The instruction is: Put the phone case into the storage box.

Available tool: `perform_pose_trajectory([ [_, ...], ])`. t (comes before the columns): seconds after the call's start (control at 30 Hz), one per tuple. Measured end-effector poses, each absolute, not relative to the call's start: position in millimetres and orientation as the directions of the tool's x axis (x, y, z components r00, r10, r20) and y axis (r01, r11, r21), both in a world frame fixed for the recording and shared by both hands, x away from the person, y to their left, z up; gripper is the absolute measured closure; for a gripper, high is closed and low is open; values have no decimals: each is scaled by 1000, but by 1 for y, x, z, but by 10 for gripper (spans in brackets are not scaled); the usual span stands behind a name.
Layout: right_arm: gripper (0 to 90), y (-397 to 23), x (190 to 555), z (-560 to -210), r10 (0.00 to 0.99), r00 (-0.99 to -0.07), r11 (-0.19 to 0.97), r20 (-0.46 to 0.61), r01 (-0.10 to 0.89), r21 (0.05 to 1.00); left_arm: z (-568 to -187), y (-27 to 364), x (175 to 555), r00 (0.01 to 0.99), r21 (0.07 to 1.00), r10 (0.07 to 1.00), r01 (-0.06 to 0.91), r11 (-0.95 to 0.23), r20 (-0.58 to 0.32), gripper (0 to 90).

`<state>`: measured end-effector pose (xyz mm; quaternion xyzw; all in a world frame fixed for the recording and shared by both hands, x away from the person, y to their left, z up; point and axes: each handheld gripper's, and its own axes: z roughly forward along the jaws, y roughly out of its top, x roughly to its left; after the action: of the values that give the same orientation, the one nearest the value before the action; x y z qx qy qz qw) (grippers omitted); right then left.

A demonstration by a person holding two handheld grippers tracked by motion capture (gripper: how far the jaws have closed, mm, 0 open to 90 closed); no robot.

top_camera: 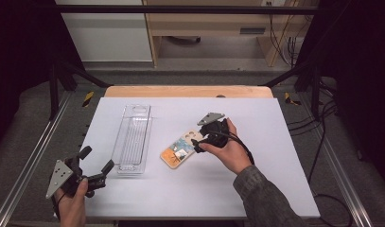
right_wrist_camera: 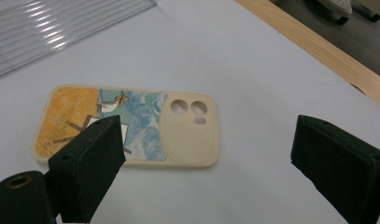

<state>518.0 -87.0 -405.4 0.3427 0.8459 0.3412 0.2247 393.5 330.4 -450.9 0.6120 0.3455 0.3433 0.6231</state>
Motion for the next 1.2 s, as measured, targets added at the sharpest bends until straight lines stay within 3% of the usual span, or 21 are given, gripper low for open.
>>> perform_pose_trajectory([
  [0.43,106,-76,543,-413,768,-629,504,-115,485,715,-451,331,395,524,1000,852,-5,11,-7,15],
  [0.6,144,-70,550,-420,779,-614,502,-131,484,716,-451,330,395,528,1000,849,-3,12,-8,16],
  [0.77,178,-66,559,-426,801,-593,449,-81,506,736,-451,328,396,531,1000,847,-3,7,-4,16],
  [1.0,280,-60,566,-435,807,-588,425,-53,516,743,-451,329,396,530,1000,848,-5,5,-2,16],
  [1.2,445,-53,567,-442,791,-610,442,-55,506,741,-451,329,396,531,1000,847,-6,7,-3,16],
])
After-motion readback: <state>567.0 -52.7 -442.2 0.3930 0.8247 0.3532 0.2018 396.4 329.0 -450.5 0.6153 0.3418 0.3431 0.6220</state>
